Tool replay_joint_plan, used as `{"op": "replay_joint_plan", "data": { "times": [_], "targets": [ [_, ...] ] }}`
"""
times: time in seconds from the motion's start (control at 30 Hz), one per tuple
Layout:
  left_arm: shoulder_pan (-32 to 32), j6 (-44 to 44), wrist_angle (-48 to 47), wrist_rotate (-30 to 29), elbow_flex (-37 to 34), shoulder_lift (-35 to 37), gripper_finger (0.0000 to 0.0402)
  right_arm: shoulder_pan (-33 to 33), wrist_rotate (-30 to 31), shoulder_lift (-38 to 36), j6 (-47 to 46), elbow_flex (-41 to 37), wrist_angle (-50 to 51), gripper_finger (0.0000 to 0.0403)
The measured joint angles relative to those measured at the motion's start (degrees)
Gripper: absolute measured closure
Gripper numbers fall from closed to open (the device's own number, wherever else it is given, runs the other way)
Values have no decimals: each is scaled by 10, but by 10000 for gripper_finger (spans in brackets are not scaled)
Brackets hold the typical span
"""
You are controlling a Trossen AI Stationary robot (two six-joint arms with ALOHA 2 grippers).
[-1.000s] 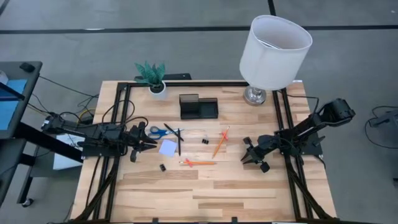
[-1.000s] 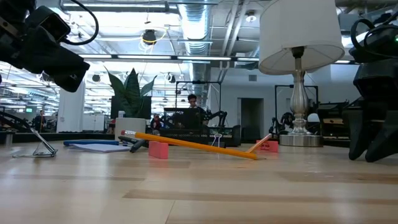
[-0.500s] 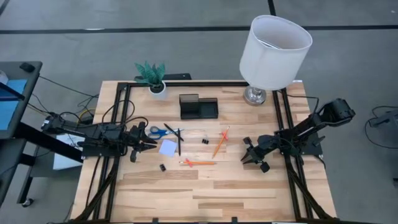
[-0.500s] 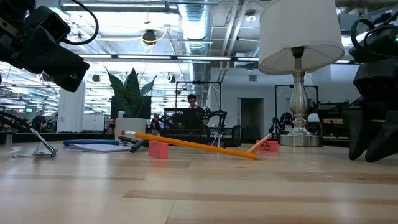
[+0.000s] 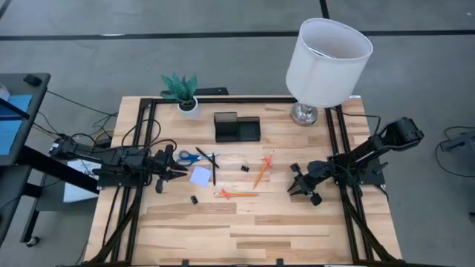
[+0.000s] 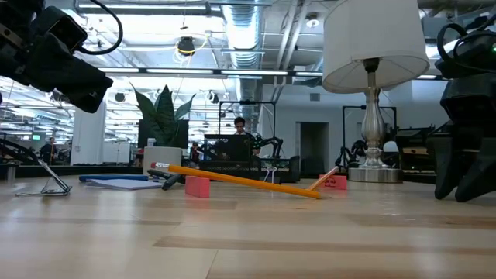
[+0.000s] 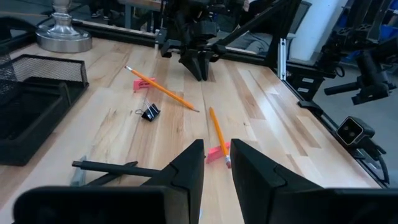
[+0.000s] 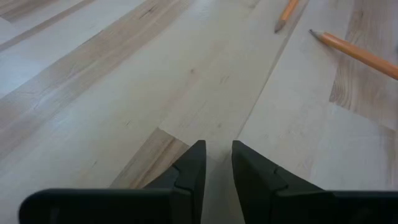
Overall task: Pick and place office supplies into organizer
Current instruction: Put the top yellow pencil into the desk organizer
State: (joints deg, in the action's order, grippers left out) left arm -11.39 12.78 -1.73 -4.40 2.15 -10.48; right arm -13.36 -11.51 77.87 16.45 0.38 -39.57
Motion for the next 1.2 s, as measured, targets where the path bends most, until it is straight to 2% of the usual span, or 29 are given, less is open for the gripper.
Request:
{"op": "replay_joint_plan", "data": {
  "times": [0.27, 0.57, 0.7, 0.8, 1.0, 1.2],
  "targets": [
    [0, -25, 70, -15, -2, 0, 331, 0, 0, 0, 0, 0, 0, 332],
    [0, -38, 157, -113, -2, 0, 331, 0, 0, 0, 0, 0, 0, 332],
    [0, -20, 156, -128, -2, 0, 331, 0, 0, 0, 0, 0, 0, 332],
    [0, -11, 153, -106, -2, 0, 331, 0, 0, 0, 0, 0, 0, 332],
    [0, -2, 177, -13, -2, 0, 331, 0, 0, 0, 0, 0, 0, 332],
    [0, -26, 199, 51, -1, 0, 331, 0, 0, 0, 0, 0, 0, 332]
  ]
}}
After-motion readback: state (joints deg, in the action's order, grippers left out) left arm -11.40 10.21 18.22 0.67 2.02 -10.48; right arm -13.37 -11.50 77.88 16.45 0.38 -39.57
